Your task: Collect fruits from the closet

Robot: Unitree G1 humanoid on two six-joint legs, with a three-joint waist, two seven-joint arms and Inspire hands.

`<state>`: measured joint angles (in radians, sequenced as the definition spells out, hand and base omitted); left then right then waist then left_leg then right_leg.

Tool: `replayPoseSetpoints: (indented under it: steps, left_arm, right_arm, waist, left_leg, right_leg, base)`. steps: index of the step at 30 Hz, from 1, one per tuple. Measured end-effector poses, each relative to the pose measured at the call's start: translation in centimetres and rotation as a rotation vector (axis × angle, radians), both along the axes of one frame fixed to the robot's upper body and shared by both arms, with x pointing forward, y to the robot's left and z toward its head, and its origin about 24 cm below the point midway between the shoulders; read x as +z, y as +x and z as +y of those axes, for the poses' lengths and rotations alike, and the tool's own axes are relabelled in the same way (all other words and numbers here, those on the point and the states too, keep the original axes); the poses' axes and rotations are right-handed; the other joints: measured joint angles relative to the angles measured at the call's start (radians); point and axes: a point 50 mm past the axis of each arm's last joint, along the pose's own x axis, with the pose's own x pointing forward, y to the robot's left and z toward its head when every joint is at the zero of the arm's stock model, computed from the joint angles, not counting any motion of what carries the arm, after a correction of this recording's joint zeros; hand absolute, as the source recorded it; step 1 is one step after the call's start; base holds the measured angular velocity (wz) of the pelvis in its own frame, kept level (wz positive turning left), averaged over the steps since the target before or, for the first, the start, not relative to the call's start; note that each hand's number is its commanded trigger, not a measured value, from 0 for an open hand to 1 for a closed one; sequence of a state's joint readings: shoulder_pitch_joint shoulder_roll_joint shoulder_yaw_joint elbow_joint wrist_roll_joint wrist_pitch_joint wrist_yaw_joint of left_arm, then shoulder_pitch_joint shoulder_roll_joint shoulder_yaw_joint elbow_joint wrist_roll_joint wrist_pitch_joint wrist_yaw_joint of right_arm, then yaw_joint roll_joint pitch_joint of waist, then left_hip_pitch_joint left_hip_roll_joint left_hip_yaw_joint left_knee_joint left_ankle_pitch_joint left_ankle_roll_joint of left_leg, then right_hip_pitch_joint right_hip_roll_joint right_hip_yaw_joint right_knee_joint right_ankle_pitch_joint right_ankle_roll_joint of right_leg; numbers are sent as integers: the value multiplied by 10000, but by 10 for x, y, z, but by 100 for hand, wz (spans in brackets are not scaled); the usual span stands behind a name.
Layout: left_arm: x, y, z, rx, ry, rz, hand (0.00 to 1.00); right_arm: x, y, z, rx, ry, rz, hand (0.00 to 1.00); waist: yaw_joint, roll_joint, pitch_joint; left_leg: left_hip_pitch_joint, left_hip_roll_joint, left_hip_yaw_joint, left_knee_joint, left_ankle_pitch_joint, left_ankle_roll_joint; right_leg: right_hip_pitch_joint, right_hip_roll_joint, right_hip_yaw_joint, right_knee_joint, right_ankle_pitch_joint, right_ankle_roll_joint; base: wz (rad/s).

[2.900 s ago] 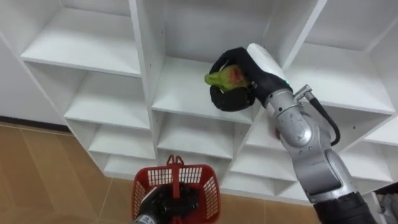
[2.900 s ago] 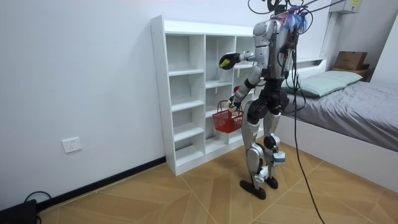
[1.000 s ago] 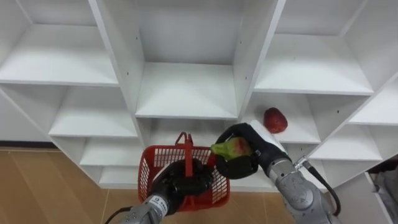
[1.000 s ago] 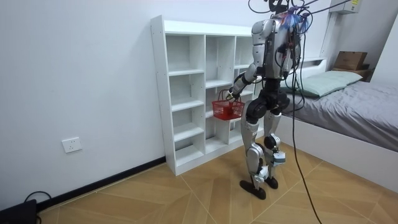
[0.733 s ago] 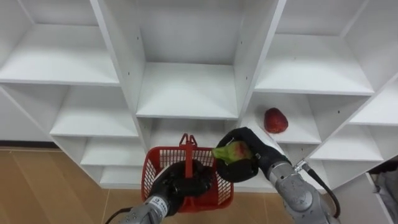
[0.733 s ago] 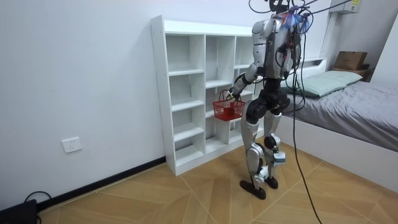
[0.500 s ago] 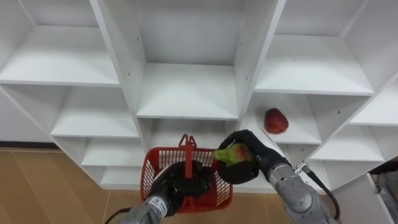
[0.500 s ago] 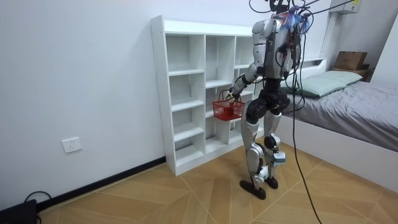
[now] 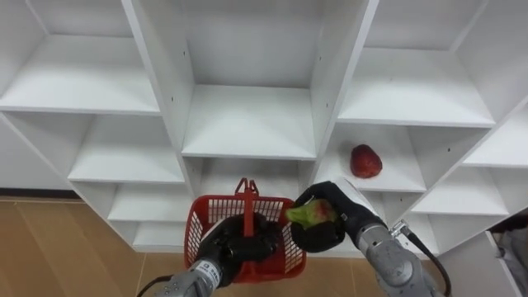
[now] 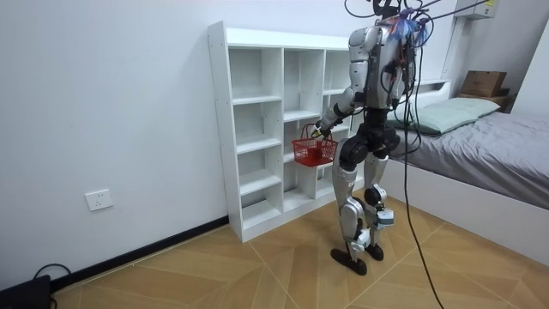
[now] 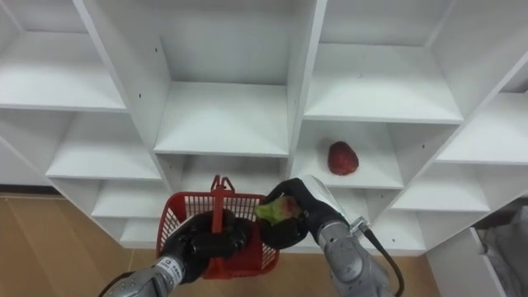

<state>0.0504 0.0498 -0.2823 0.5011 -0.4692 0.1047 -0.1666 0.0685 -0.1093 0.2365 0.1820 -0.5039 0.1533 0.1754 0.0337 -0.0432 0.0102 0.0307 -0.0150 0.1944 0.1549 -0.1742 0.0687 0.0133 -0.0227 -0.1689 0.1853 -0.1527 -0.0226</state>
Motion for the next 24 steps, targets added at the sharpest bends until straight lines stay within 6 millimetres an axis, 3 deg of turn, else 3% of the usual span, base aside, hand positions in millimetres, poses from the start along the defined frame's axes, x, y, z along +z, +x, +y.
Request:
replayPoseSetpoints:
  steps: [24]
  left_arm:
    - [1,0,0,-199,75,-51,100]
  right_arm:
    - [-3,-1,-7,-727,254,-128,100]
  waist:
    - [27,-161,8]
  left_leg:
    - [-11,-14,-53,-8,-2,-3]
  right_leg:
    - [54,-1,-56,-127,-11,10]
  base:
    - [0]
